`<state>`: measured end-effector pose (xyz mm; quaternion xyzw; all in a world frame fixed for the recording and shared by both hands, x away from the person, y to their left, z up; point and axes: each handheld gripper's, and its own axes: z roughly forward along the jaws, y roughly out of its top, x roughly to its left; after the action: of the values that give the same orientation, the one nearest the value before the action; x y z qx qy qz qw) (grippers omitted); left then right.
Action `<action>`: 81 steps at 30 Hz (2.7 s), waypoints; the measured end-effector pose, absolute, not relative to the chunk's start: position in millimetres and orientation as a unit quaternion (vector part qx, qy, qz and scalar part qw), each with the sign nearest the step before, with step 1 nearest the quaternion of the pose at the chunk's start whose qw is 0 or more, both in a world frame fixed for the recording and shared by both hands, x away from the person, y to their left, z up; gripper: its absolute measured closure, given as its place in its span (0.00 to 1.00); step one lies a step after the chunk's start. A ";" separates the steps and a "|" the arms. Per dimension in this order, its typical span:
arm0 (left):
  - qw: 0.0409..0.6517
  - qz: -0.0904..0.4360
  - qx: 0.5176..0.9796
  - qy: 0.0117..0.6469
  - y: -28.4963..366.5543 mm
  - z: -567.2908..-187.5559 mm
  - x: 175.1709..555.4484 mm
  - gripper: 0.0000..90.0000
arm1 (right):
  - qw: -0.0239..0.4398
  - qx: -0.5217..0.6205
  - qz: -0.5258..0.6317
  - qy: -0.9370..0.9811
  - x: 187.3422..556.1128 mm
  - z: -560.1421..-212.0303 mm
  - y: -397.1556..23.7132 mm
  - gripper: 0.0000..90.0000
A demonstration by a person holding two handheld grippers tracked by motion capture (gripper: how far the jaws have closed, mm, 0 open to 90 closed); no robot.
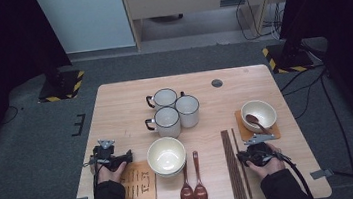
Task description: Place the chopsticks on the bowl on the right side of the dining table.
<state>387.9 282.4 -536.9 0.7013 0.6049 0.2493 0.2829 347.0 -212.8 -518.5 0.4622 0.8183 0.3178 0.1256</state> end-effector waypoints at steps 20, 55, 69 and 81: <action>0.283 0.249 0.702 0.605 282.5 -536.8 387.9 0.00 | 0.149 0.485 0.292 0.811 349.8 -516.8 -230.2 0.94; 0.284 0.250 0.701 0.605 282.3 -537.0 387.9 0.00 | 0.156 0.496 0.299 0.800 325.7 -514.4 -239.9 0.87; 0.283 0.249 0.701 0.605 282.5 -536.8 387.9 0.00 | 0.161 0.501 0.282 0.802 324.2 -516.6 -236.1 0.94; 0.284 0.250 0.701 0.605 282.3 -537.0 388.0 0.00 | 0.160 0.499 0.301 0.797 328.0 -511.9 -242.0 0.95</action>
<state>388.0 282.3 -537.0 0.7005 0.6054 0.2496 0.2836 328.0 -242.0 -511.9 0.4989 0.7970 0.3007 0.1596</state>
